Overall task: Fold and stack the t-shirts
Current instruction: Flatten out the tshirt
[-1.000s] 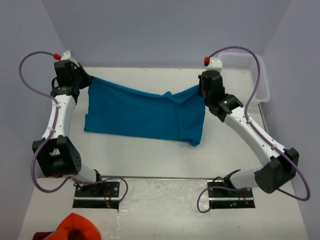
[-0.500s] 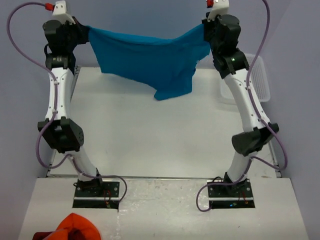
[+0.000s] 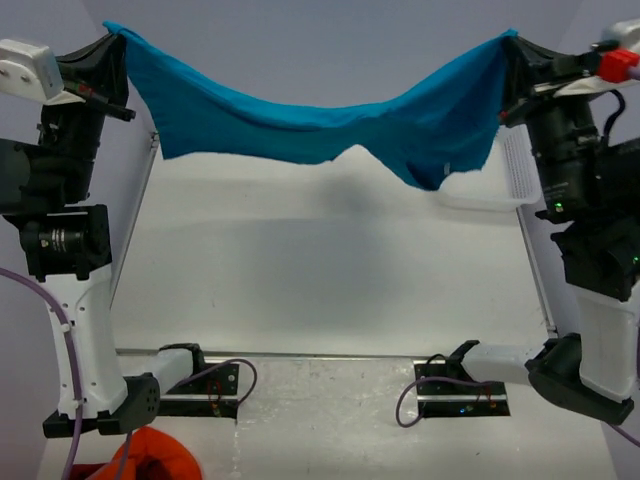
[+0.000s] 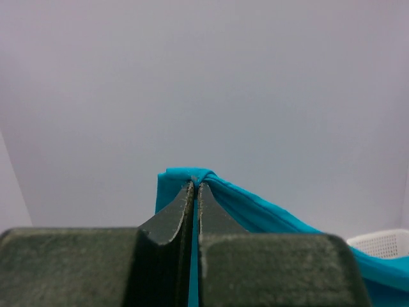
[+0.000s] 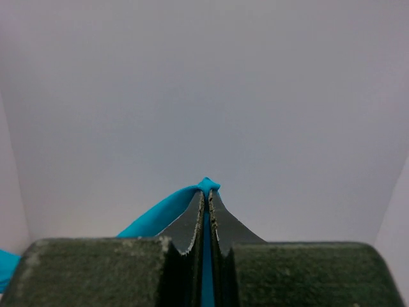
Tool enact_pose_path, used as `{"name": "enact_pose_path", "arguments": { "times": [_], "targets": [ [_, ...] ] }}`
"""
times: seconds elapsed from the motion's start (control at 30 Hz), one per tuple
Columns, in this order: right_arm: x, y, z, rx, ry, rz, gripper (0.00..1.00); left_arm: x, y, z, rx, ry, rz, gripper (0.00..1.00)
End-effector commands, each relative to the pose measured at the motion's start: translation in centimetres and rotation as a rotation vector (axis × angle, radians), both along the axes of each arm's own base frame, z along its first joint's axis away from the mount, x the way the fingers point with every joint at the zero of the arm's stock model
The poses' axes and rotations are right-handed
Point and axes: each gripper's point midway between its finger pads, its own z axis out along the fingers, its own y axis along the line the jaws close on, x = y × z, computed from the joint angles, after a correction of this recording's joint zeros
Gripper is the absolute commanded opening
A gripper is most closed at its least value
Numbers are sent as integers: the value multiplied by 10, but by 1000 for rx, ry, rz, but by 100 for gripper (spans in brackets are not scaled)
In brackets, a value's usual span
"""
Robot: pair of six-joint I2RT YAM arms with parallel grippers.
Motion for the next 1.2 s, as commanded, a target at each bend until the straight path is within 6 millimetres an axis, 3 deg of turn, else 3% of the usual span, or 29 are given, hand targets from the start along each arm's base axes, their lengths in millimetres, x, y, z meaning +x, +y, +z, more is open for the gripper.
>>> {"name": "enact_pose_path", "arguments": {
  "times": [0.0,0.07,0.17,0.2,0.27,0.3,0.33,0.37,0.4,0.43,0.47,0.53,0.57,0.6,0.63,0.83,0.93,1.0,1.03,1.1,1.13,1.17],
  "targets": [
    [0,-8,0,-27,3,-51,0,33,9,-22,11,75,40,0],
    [10,-4,0,-60,-4,-76,0,44,10,-22,9,85,41,0],
    [40,7,-1,-80,1,-91,0,81,11,-31,0,106,33,0],
    [53,2,0,-69,-10,-95,0,105,12,-43,-7,136,25,0],
    [88,7,-8,-71,5,-102,0,130,14,-50,3,145,34,0],
    [105,-4,-7,-65,-10,-131,0,156,17,-55,6,141,37,0],
    [118,1,-9,-59,-14,-105,0,171,23,-58,9,140,62,0],
    [149,-2,-13,-62,-9,-122,0,201,29,-62,12,144,78,0],
    [164,-1,-20,-77,14,-122,0,214,33,-62,16,145,81,0],
    [159,-7,3,-58,-44,-133,0,230,33,-74,18,201,58,0],
    [175,-9,-6,-74,-25,-149,0,247,44,-64,16,170,63,0],
    [201,-5,-26,-92,6,-149,0,254,53,-59,14,149,44,0],
    [195,-9,-17,-80,-27,-138,0,255,58,-62,9,150,51,0],
    [196,-8,-20,-87,-24,-129,0,250,61,-49,15,86,58,0],
    [198,-10,-21,-89,-23,-133,0,247,65,-49,15,73,69,0],
    [188,-16,-13,-85,-35,-123,0,249,77,-72,18,131,90,0],
    [190,-10,-24,-84,-1,-90,0,256,78,-92,4,184,87,0],
    [196,-6,-41,-88,57,-73,0,263,82,-117,-16,248,101,0],
    [205,-3,-58,-100,104,-70,0,270,84,-142,-29,302,105,0],
    [216,3,-95,-85,224,-47,0,277,92,-174,-56,376,138,0],
    [229,4,-133,-89,323,-56,0,282,96,-211,-85,461,151,0],
    [227,4,-150,-79,373,-54,0,284,99,-229,-95,503,165,0]
  ]
}}
